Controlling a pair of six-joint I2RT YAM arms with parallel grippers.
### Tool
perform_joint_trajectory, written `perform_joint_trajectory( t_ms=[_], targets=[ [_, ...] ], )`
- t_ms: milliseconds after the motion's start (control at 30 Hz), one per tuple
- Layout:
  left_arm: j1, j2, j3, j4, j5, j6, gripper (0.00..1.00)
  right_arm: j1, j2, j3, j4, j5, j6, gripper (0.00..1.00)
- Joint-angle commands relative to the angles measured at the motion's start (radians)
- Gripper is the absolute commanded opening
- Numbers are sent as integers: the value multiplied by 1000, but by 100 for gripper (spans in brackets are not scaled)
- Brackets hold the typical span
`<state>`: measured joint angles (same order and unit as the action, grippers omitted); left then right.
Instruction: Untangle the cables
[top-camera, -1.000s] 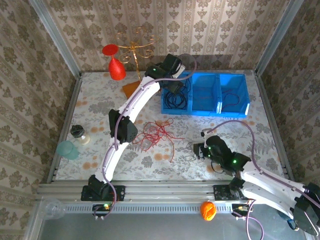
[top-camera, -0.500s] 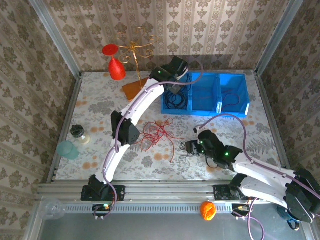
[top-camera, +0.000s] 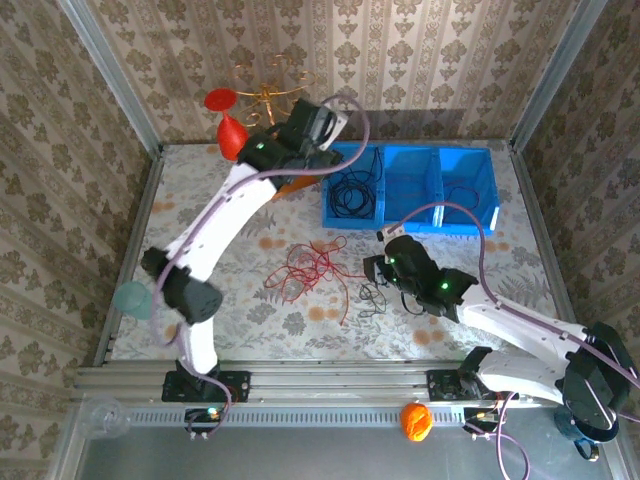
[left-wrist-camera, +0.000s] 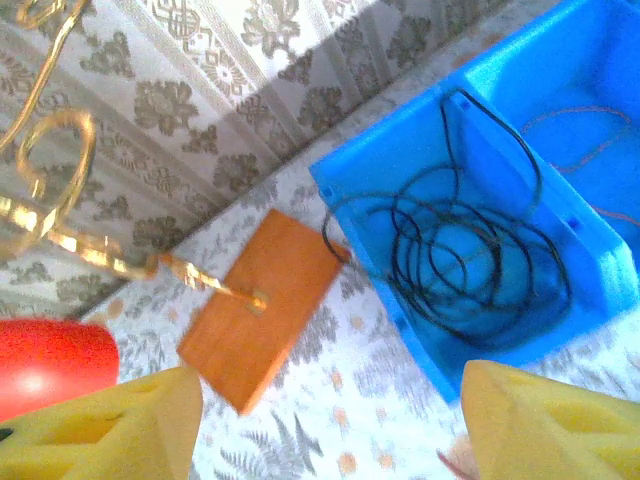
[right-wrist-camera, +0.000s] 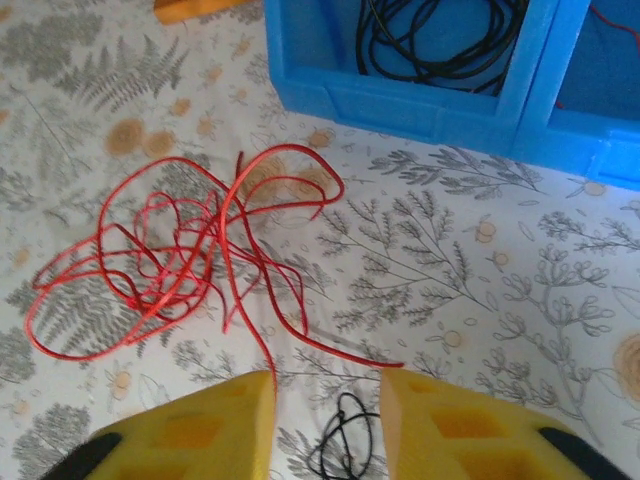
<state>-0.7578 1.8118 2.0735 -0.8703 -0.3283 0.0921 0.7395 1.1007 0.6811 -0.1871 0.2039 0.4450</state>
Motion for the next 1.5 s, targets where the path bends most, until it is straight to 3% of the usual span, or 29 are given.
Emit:
perform_joint_trajectory(
  t_ms=[0,67,233,333,433,533,700,800,933,967,1033,1067,1167,1233,1333,1467],
  targets=[
    [-17,-218,-333,185,45,-107,70,-8,20,13,-126,26,11,26],
    [-20,-382,-618,344,122,-202,70,-16,29,4,-149,-16,21,23],
    [-68,-681,-1147,569,227,-441,70,-39,78,12,-212,-125,14,33],
    [-103,-733,-1323,651,268,-560,68,-43,89,-10,-213,-230,19,35],
    [-157,-721,-1420,710,255,-642,67,-43,80,-50,-194,-320,37,28],
    [-195,-668,-1455,813,291,-698,67,-43,69,-90,-172,-389,39,28],
    [-201,-544,-1388,841,308,-697,66,-42,103,-124,-153,-328,56,25],
    [-202,-499,-1356,850,319,-692,67,-43,123,-130,-148,-316,57,16],
    [-202,-464,-1351,880,345,-706,67,-43,123,-141,-138,-318,54,15],
    [-201,-457,-1353,891,352,-712,67,-43,124,-143,-137,-316,51,17],
    [-202,-440,-1362,925,375,-730,68,-43,134,-146,-125,-303,54,35],
    [-201,-430,-1365,946,388,-745,68,-43,143,-146,-120,-302,54,38],
    [-201,-378,-1373,1026,449,-794,68,-43,184,-128,-110,-325,46,40],
    [-203,-334,-1373,1090,491,-834,67,-43,203,-124,-100,-329,44,32],
    [-213,-274,-1367,1159,525,-875,65,-42,181,-128,-102,-317,50,11],
    [-225,-220,-1341,1177,535,-893,63,-33,82,-143,-126,-311,69,0]
  ],
)
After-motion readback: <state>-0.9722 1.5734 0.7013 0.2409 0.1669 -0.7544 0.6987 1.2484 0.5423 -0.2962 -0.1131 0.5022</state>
